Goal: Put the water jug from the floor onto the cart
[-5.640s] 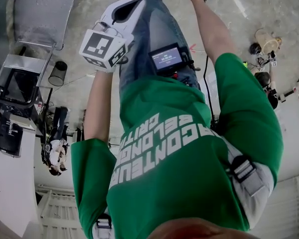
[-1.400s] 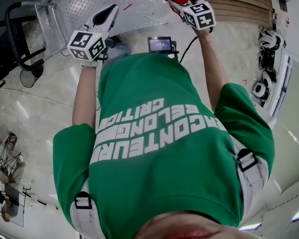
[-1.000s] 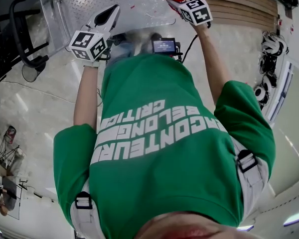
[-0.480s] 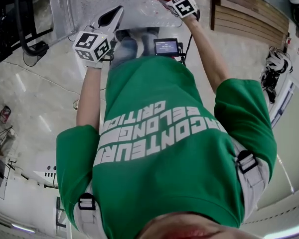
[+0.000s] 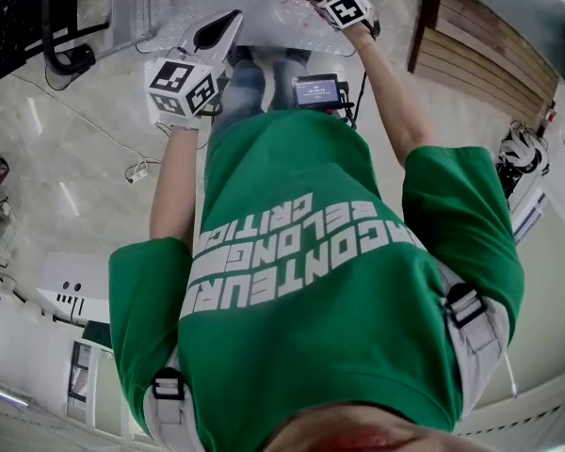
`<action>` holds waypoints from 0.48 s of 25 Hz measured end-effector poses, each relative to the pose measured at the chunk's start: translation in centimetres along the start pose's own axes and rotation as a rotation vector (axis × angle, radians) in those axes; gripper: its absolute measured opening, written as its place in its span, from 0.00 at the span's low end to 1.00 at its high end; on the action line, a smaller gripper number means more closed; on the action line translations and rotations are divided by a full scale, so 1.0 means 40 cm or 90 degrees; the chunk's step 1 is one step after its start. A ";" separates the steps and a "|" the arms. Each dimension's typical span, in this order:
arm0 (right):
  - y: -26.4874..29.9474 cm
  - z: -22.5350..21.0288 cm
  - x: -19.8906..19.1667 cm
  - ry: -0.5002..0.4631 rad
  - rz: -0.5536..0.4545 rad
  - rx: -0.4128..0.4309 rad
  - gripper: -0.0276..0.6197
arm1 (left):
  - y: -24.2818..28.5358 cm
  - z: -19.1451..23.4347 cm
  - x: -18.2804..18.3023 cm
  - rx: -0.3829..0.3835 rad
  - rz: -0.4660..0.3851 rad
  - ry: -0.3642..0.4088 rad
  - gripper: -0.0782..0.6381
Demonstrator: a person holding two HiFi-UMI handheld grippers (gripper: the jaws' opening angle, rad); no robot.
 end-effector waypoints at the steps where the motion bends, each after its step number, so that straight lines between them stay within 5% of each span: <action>1: 0.017 -0.002 -0.004 -0.005 -0.002 0.004 0.51 | -0.004 0.001 -0.004 0.007 -0.001 -0.002 0.13; 12: 0.125 -0.011 -0.065 -0.006 0.106 -0.008 0.51 | -0.040 0.018 -0.024 0.066 0.002 -0.014 0.13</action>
Point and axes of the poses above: the fingertips, and each gripper's own axes: y forward along the fingers, z to its left, x out of its top, the point moved 8 cm from there along -y, backward along the fingers, and after that the axes turned 9 degrees about -z, right-handed, at the moved point
